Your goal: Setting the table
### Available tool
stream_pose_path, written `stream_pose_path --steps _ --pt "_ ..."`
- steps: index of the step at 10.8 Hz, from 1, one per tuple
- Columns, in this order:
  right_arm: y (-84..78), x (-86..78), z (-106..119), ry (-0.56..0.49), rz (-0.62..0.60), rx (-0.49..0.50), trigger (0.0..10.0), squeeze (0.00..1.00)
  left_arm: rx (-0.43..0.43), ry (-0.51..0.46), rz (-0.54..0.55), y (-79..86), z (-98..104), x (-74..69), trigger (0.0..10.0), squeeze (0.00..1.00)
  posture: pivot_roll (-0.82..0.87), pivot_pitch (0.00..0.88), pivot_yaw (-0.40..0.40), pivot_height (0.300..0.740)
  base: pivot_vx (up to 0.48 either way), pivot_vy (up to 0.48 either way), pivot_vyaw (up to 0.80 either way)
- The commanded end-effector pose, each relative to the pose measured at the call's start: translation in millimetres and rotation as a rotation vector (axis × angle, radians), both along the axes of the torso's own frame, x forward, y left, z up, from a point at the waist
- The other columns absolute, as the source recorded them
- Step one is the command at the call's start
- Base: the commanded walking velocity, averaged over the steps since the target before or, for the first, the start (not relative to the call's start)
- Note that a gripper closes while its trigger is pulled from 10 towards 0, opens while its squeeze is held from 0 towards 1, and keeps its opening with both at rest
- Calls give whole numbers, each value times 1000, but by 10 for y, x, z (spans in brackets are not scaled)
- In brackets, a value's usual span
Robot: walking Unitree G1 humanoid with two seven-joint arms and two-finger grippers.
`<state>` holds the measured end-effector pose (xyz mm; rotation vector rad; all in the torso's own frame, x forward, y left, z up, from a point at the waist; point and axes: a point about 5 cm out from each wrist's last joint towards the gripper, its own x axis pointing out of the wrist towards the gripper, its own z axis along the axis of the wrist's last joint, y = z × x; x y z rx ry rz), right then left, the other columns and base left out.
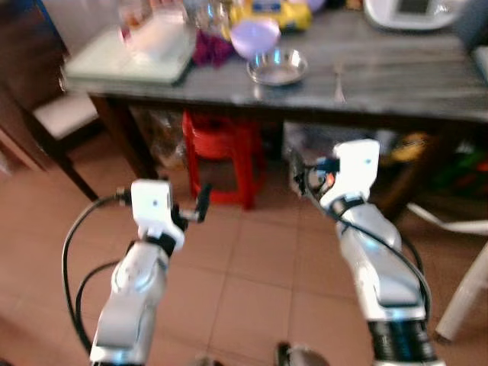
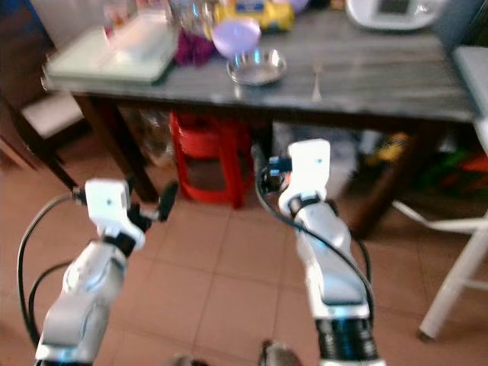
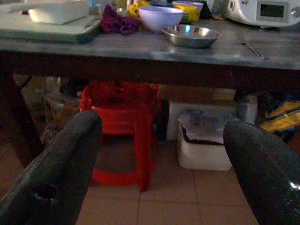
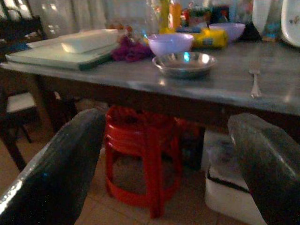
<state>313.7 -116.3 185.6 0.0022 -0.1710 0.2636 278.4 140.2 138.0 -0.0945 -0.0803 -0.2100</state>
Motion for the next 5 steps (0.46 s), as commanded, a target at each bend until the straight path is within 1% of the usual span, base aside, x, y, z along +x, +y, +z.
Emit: stream_pose_path --steps 1,2,3,5 --pt "54 -5 20 -3 25 -5 10000 0 -2 -23 -27 11 12 -32 10000 0 -39 151 79 740 0 0 0" --pt "46 -3 11 0 23 -6 10000 0 12 -28 -28 0 11 -32 10000 0 -40 148 80 740 0 0 0" --pt "37 -3 8 -4 18 -5 10000 0 4 -31 -37 -36 12 -23 10000 0 -41 145 80 740 0 0 0" --pt "37 0 6 -5 13 -7 10000 0 -1 -36 -50 -54 15 -13 10000 0 -42 141 78 740 0 0 0"
